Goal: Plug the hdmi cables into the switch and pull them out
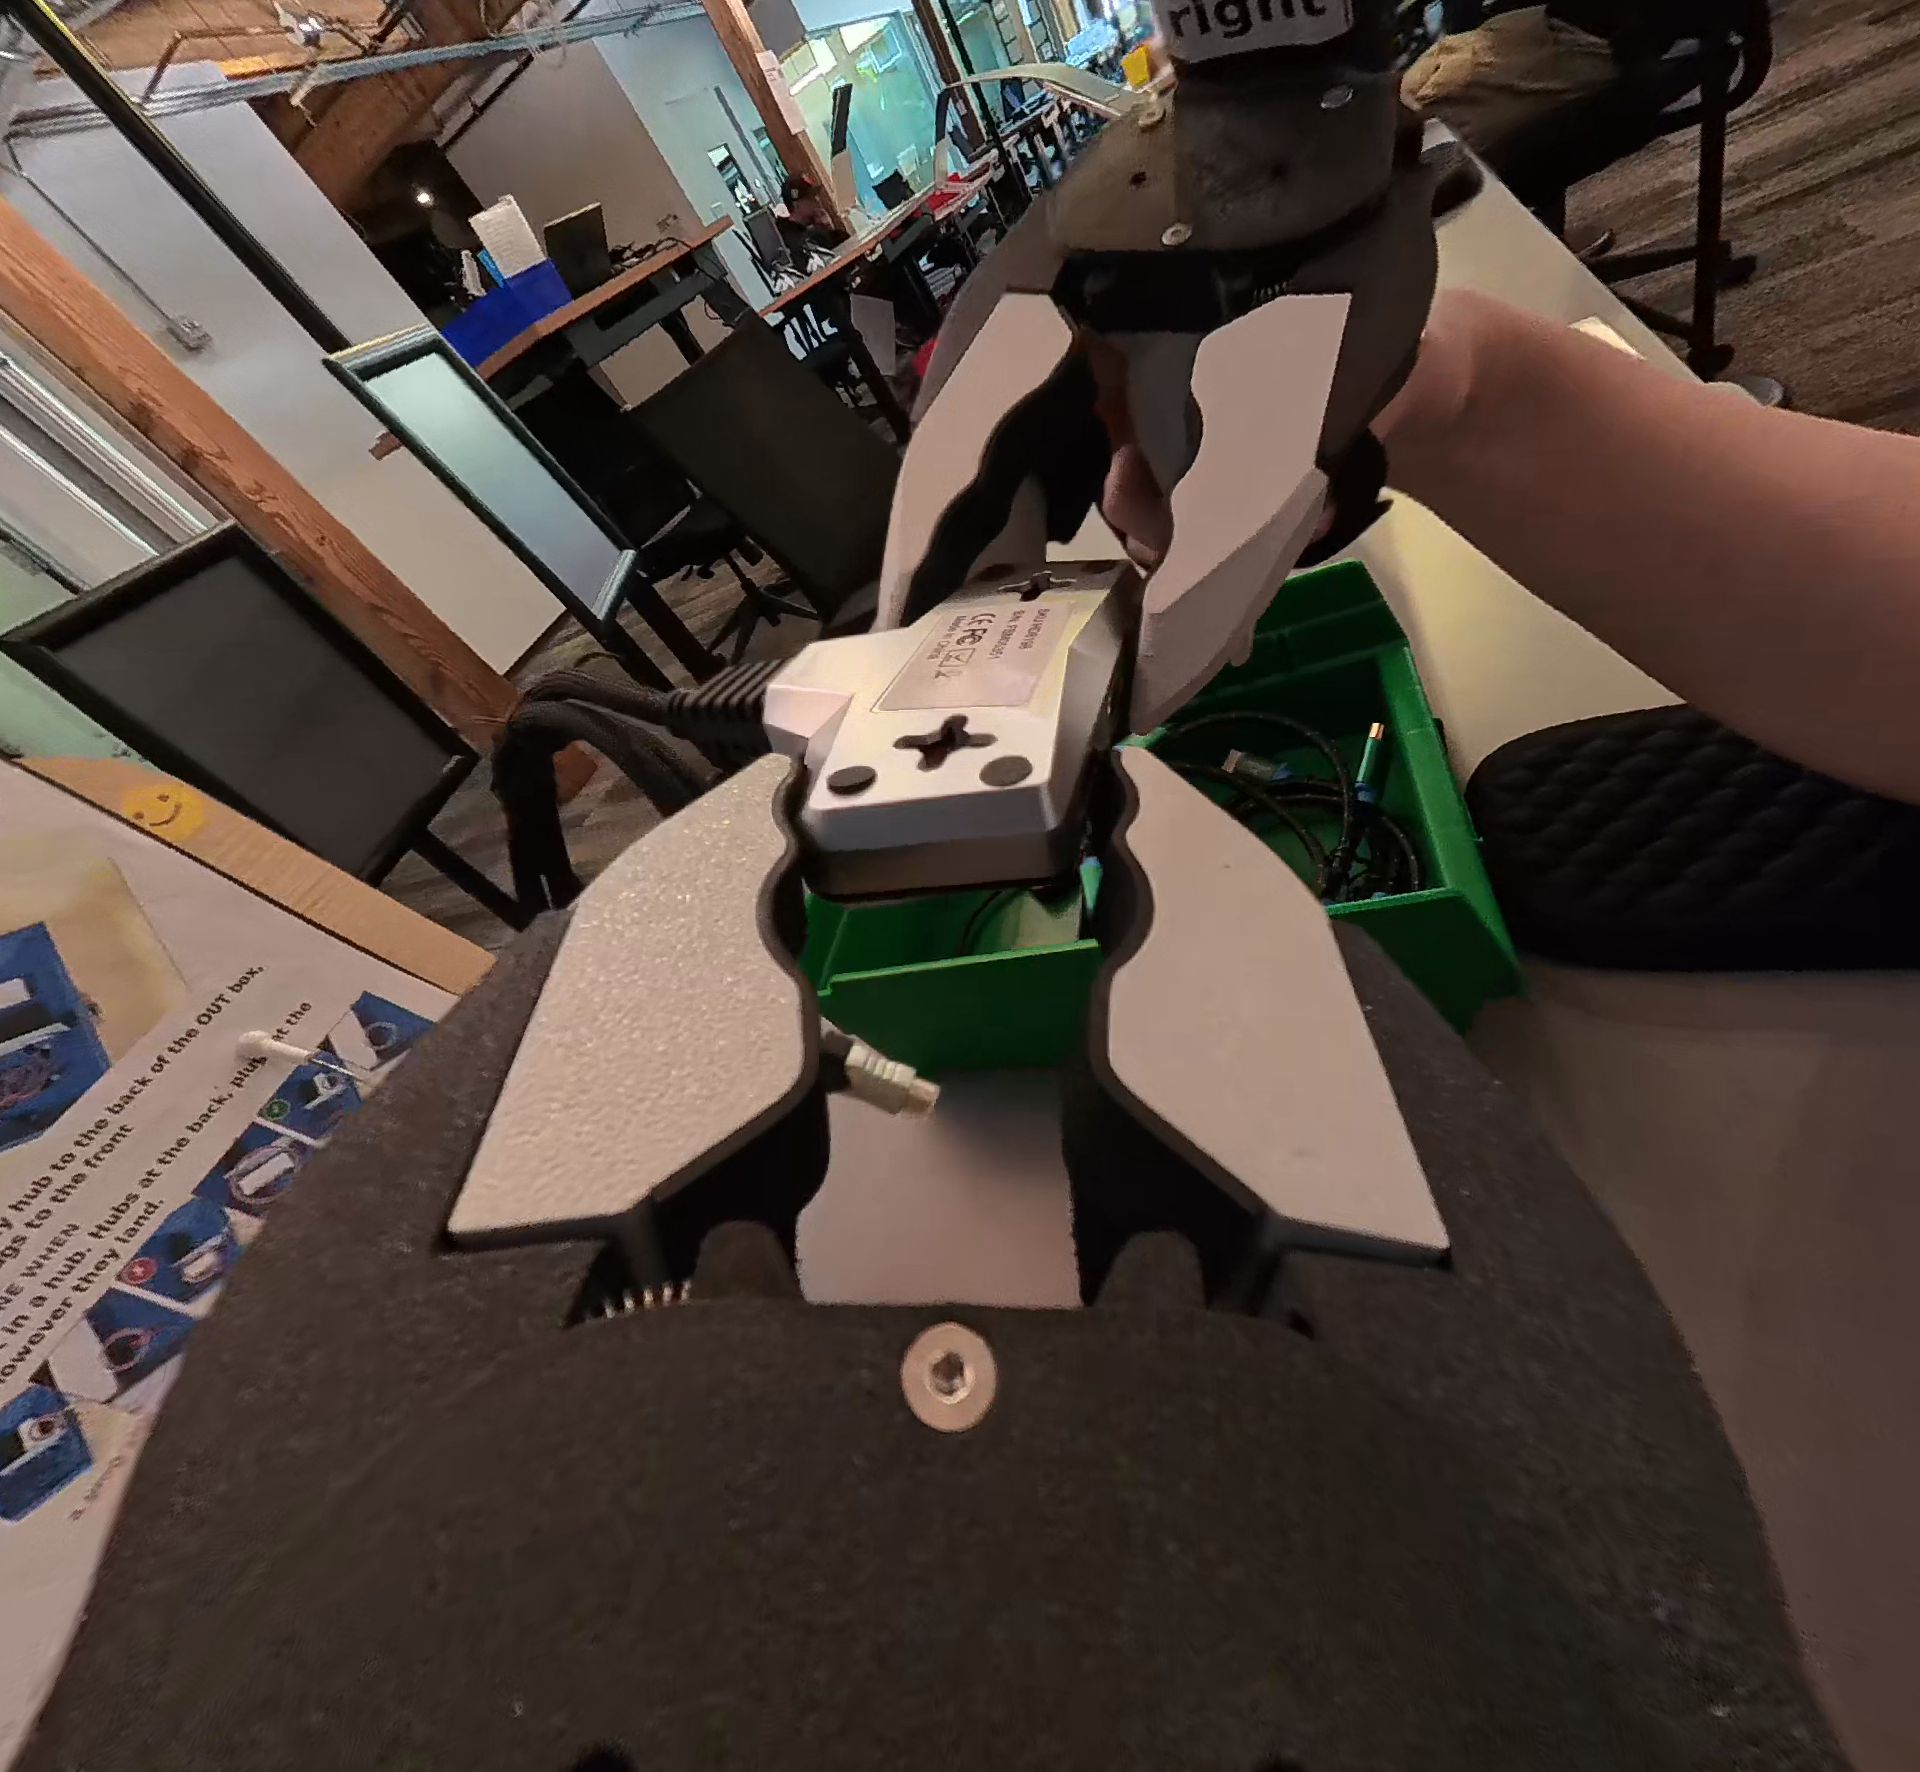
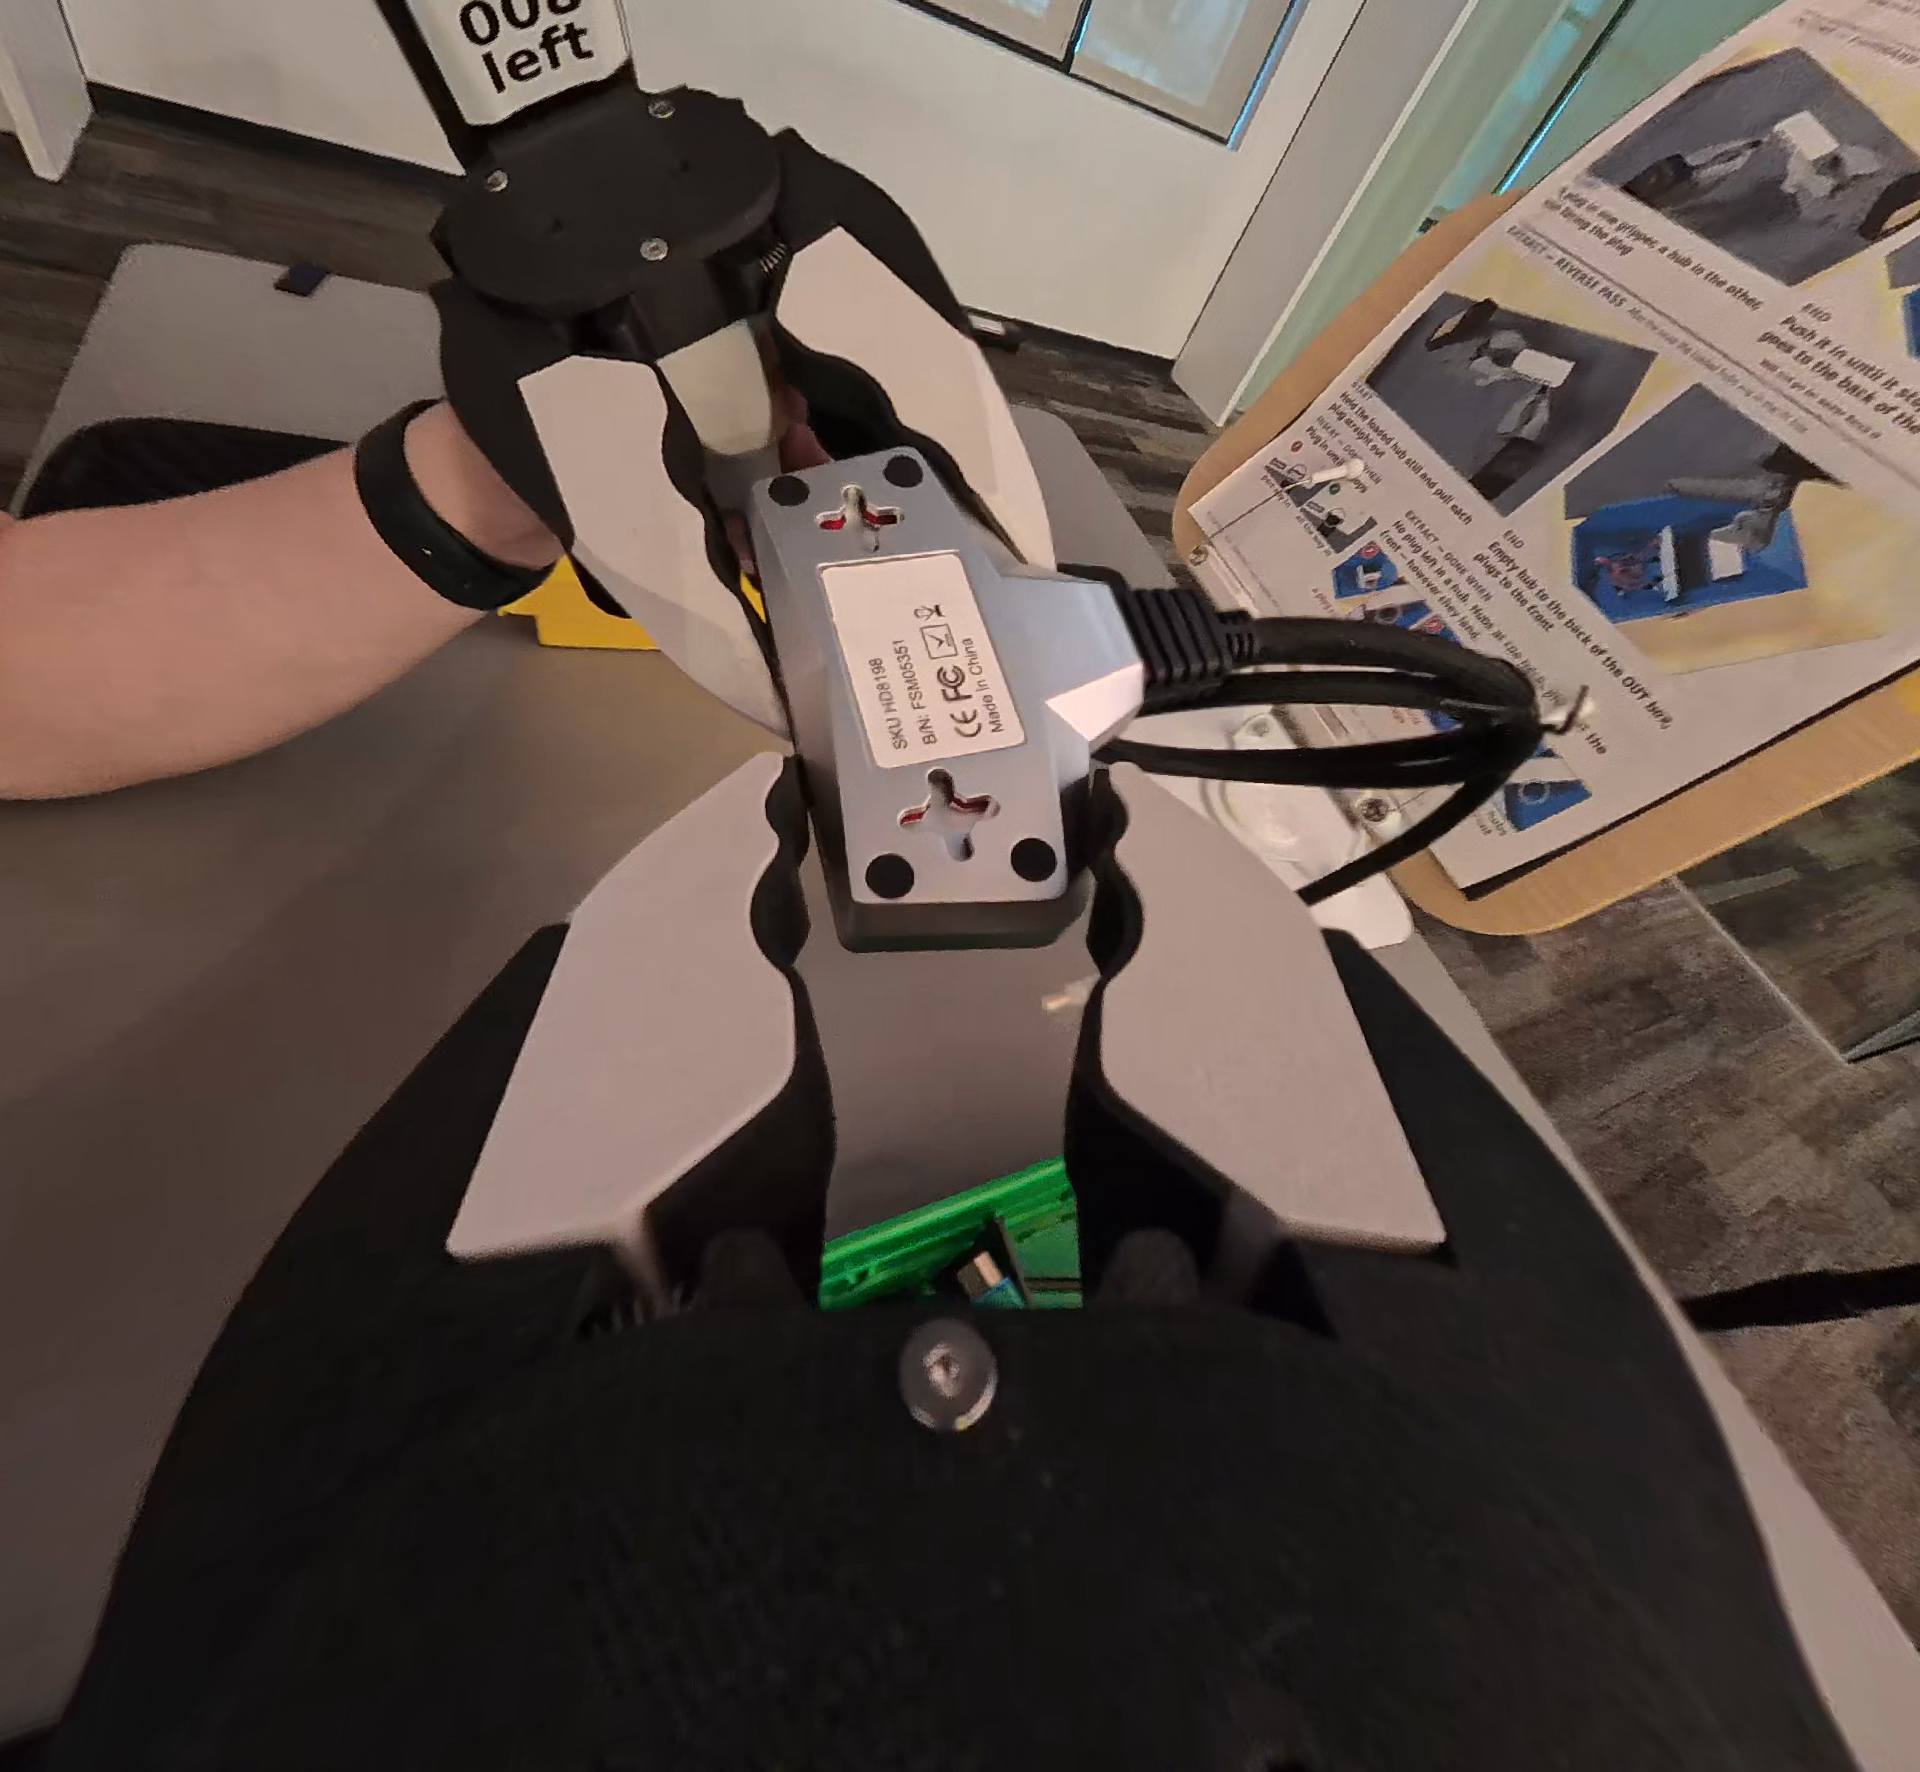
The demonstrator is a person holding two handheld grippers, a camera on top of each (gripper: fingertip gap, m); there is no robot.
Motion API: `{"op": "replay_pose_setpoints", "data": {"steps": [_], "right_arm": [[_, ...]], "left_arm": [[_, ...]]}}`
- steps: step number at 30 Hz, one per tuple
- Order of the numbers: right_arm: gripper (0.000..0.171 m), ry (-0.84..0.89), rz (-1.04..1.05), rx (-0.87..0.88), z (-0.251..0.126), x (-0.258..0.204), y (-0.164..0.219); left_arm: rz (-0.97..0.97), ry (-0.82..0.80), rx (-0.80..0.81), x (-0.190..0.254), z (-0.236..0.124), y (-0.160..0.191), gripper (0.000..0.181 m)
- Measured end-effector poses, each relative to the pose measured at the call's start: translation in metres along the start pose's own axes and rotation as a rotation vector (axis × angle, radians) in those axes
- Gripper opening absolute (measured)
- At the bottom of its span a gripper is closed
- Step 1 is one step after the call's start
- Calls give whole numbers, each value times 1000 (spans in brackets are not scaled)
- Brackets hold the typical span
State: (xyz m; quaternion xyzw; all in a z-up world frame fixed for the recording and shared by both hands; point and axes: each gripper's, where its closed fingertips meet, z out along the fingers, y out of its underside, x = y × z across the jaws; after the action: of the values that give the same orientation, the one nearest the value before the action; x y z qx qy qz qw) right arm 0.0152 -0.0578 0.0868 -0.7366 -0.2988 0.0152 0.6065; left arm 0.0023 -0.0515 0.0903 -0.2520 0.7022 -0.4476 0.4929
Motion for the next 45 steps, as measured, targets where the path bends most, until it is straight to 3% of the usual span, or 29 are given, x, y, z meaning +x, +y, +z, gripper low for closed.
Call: {"op": "replay_pose_setpoints", "data": {"steps": [5, 6, 7, 14, 26, 33, 36, 40, 45], "right_arm": [[50, 125, -147, -55, 0, 5, -6], [42, 158, -186, -71, 0, 6, -7], [19, 215, -229, -73, -3, 12, -12], [19, 272, -201, -244, -11, 33, 24], [17, 642, -343, -201, -61, 71, -7], [15, 741, -362, -178, -80, 81, -12], [16, 698, -271, -260, -76, 89, 12], [16, 556, -115, -528, -62, 95, 86], [17, 433, -37, -706, -44, 95, 154]], "left_arm": [[63, -104, 27, -9, -3, 0, 59], [75, -139, 33, -13, -3, -1, 58], [78, -160, 41, -15, -5, -2, 56], [-26, -161, 83, -25, -14, 0, 47], [-65, -203, 103, -36, -22, 0, 44], [-68, -207, 98, -37, -22, 1, 44], [-70, -210, 96, -38, -23, 2, 44], [-69, -209, 79, -38, -21, 4, 44], [-67, -211, 59, -39, -20, 7, 43]]}}
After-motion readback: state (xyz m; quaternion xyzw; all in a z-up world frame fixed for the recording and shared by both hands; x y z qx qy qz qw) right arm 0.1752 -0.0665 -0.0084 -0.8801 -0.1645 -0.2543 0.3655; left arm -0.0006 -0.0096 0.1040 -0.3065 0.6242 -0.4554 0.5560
